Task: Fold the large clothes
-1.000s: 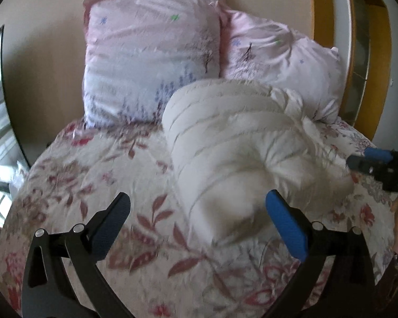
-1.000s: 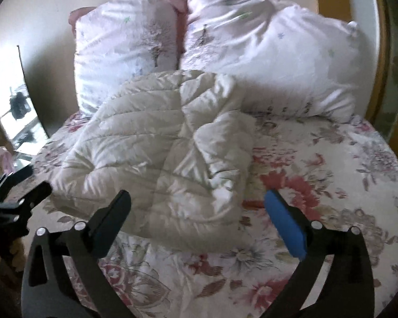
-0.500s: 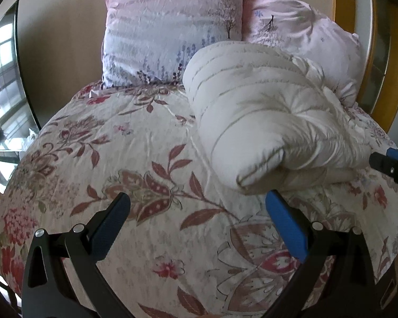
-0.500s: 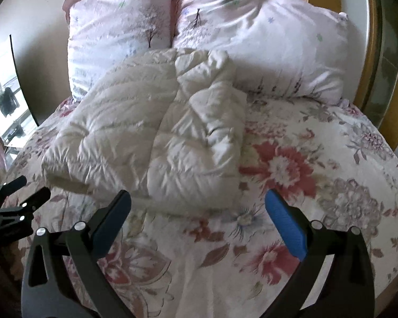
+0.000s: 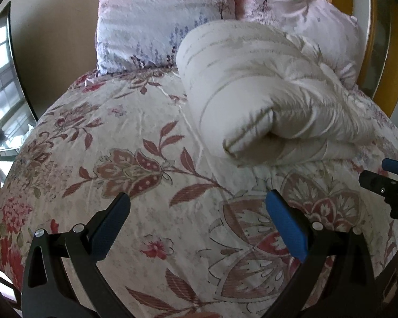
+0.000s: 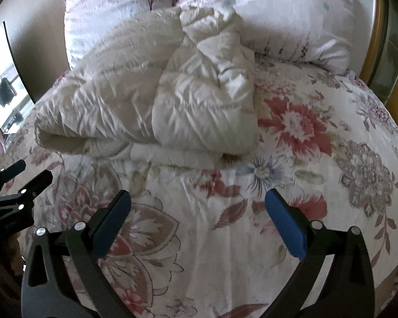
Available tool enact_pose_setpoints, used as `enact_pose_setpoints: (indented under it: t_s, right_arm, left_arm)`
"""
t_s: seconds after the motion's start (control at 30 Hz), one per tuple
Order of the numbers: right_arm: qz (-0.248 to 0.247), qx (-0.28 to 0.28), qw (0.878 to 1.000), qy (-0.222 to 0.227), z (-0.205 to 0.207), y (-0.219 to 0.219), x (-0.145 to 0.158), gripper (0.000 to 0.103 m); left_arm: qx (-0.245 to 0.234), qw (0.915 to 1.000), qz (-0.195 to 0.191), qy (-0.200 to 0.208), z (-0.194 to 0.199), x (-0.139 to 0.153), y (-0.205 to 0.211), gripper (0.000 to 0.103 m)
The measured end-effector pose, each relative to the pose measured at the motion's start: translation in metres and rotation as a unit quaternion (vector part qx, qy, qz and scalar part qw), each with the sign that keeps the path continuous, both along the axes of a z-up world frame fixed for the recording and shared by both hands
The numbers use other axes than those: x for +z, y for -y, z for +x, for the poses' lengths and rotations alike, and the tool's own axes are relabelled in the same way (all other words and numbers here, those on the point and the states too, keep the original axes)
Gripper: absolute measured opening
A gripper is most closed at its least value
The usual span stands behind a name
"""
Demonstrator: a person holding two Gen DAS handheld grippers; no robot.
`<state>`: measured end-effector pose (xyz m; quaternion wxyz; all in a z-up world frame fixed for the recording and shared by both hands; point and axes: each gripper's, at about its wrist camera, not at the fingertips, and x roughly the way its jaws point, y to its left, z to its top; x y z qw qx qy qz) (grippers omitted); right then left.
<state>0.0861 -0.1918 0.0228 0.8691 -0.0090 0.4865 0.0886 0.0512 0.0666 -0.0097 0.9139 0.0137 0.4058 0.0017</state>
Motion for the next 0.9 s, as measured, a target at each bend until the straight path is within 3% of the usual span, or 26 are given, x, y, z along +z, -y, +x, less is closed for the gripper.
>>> enact_pose_setpoints:
  t_s: [0.9]
  right_arm:
    - [-0.009,-0.003,1.000,-0.024,0.0070,0.0049,-0.0105,0.101]
  left_arm:
    - [-0.005,0.9995,0.007,-0.032,0.0098,-0.0082,0.0071,0.102]
